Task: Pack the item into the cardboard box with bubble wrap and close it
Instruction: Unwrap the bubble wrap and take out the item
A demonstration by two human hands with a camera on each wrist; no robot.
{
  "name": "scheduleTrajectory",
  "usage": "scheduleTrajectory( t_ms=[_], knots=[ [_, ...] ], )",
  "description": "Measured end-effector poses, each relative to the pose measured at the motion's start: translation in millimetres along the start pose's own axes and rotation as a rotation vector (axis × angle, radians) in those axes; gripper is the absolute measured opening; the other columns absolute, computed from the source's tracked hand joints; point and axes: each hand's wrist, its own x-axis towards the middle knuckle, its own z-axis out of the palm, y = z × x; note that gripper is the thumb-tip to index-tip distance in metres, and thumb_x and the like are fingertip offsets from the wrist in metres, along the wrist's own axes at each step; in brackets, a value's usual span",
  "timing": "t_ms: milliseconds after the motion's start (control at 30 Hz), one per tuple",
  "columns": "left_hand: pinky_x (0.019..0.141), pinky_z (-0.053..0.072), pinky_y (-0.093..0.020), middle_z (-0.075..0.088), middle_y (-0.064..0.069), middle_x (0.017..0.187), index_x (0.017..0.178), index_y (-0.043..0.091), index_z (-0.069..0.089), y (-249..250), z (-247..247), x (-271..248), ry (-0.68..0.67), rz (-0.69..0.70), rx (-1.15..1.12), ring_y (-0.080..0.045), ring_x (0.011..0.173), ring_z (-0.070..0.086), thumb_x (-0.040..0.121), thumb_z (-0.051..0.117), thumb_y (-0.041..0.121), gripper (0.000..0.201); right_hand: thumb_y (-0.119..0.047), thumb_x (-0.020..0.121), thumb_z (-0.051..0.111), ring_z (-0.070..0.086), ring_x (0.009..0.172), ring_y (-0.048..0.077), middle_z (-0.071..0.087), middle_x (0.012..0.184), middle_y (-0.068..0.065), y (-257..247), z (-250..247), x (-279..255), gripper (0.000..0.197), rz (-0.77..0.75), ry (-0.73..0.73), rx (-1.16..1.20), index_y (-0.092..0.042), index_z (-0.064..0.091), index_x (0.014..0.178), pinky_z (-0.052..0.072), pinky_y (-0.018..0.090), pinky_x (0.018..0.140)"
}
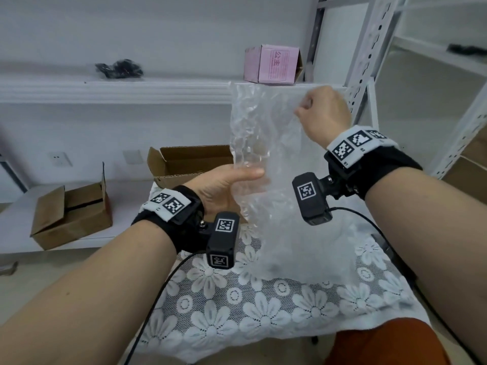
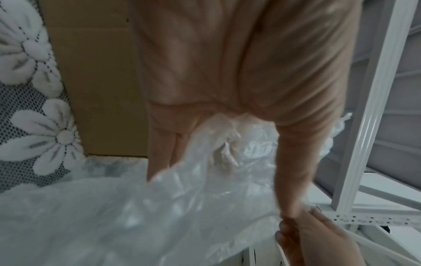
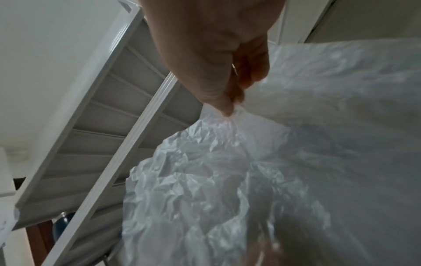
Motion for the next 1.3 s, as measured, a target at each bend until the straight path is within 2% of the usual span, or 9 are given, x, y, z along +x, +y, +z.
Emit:
scheduleTrajectory(
  t_ms=[133,333,600,833,933,1033,1100,1200,1300],
  knots=[
    [0.075,0.058,-0.032,0.067,-0.012,0.12,0.126,0.006,0.057,3,-6,3,0.136,0.052,-0.05,-0.022,0.106,0.067,0.088,0.052,-0.003,0.039,-0.014,0.088,0.058,0.062,0.089,0.022,0.067,0.1,0.007,-6,-2,3,0.016,0.006,0.06,0.195,-0.006,0.066,0.099,0.052,0.04,0.084],
    [0.059,0.056,-0.018,0.069,-0.007,0.119,0.117,0.003,0.063,28,-32,-10,0.184,0.105,-0.068,-0.011,0.075,0.061,0.094,0.038,-0.008,0.036,-0.007,0.085,0.057,0.038,0.128,0.022,0.027,0.145,0.009,-4,1,1,0.065,0.141,0.156,0.32,-0.01,0.028,0.143,0.032,0.026,0.104],
    [0.055,0.057,-0.021,0.072,-0.009,0.11,0.106,0.007,0.072,37,-75,-22,0.371,0.056,0.075,-0.013,0.07,0.063,0.094,0.046,-0.003,0.03,-0.026,0.083,0.071,0.042,0.128,0.03,0.036,0.146,0.015,7,28,-11,0.083,0.535,-0.267,0.572,-0.001,0.022,0.146,0.038,0.039,0.105],
    [0.088,0.053,-0.044,0.072,-0.008,0.109,0.101,0.014,0.074,26,-83,-21,0.524,0.17,0.303,-0.028,0.102,0.065,0.08,0.071,0.002,0.024,-0.021,0.083,0.072,0.062,0.091,0.02,0.06,0.12,0.015,8,49,-29,0.068,0.622,-0.455,0.608,0.006,0.04,0.136,0.044,0.02,0.067],
    [0.082,0.054,-0.037,0.072,-0.003,0.109,0.112,0.019,0.07,23,-90,-21,0.563,0.185,0.462,-0.023,0.101,0.068,0.078,0.075,0.012,0.035,-0.007,0.082,0.072,0.06,0.069,0.017,0.063,0.086,0.011,7,49,-33,0.046,0.62,-0.477,0.577,0.009,0.053,0.121,0.045,0.023,0.056],
    [0.067,0.057,-0.026,0.074,-0.005,0.104,0.116,0.011,0.067,19,-96,-21,0.592,0.218,0.397,-0.015,0.084,0.071,0.086,0.066,0.007,0.03,-0.002,0.083,0.069,0.061,0.079,0.021,0.064,0.085,0.008,11,44,-37,0.024,0.637,-0.547,0.597,0.002,0.065,0.106,0.048,0.03,0.068],
    [0.053,0.056,-0.023,0.075,-0.007,0.094,0.115,0.007,0.066,20,-93,-23,0.617,0.224,0.252,-0.013,0.067,0.07,0.094,0.053,0.004,0.025,0.0,0.085,0.067,0.055,0.069,0.014,0.06,0.081,0.004,12,41,-41,0.007,0.644,-0.645,0.637,-0.007,0.065,0.086,0.045,0.024,0.058],
    [0.062,0.056,-0.029,0.074,-0.014,0.096,0.112,0.01,0.066,22,-91,-26,0.637,0.24,0.178,-0.022,0.075,0.068,0.1,0.038,0.004,0.031,0.009,0.089,0.055,0.061,0.057,0.014,0.06,0.077,0.006,16,46,-44,0.028,0.629,-0.677,0.753,-0.01,0.049,0.07,0.045,0.015,0.038],
    [0.063,0.055,-0.032,0.074,-0.015,0.095,0.115,0.017,0.065,23,-86,-30,0.601,0.254,0.145,-0.021,0.069,0.07,0.103,0.033,0.009,0.034,0.012,0.093,0.043,0.065,0.048,0.009,0.063,0.079,0.01,20,51,-45,0.03,0.619,-0.503,0.876,-0.007,0.054,0.072,0.048,0.019,0.046]
  ],
)
